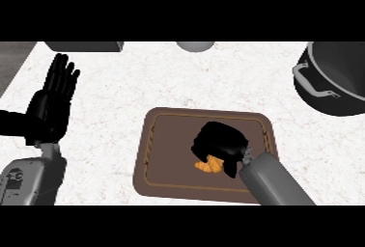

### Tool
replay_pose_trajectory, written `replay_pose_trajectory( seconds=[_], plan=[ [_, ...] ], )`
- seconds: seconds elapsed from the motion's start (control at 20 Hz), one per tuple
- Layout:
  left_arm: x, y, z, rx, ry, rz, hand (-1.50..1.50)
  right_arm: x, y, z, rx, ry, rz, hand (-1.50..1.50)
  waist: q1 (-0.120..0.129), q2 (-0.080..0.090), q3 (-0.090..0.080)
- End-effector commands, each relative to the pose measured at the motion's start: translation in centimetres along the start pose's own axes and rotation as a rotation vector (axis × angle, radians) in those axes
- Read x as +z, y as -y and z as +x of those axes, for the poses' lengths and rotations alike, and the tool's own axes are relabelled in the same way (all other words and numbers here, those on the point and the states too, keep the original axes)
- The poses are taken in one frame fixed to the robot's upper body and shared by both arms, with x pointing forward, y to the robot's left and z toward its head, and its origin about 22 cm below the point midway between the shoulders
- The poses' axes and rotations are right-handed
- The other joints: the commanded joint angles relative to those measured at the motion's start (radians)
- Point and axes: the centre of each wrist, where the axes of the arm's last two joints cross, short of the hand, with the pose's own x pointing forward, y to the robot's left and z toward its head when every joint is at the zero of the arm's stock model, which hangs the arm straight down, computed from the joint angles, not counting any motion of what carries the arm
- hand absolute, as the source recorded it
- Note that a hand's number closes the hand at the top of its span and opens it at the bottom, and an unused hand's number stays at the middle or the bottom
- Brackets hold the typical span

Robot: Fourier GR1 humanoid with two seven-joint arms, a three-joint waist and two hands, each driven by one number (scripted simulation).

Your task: Pick the croissant from the tray and place it in the pot

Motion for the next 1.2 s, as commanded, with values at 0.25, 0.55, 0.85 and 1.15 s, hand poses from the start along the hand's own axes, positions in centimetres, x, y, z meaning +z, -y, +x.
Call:
replay_pose_trajectory(
  seconds=[0.25,0.55,0.85,1.15],
  plan=[
    [-0.4,0.2,0.9,0.01,0.019,-0.021,0.0,0.8,5.9,-6.1,-0.112,-0.815,-0.302,1.5,0.024,0.042,0.011],
    [-0.9,1.2,1.3,0.006,0.042,-0.066,0.0,-0.5,12.5,-7.3,-0.108,-1.24,-0.588,1.5,0.076,0.051,0.01],
    [-0.5,2.0,0.7,0.019,0.033,-0.091,0.0,-0.4,18.8,-8.2,0.087,-1.607,-0.872,1.5,0.102,0.049,0.008],
    [-1.0,1.8,0.4,0.005,0.021,-0.08,0.0,-0.8,22.4,-8.9,0.308,-1.845,-1.036,1.5,0.087,0.046,0.01]
  ],
)
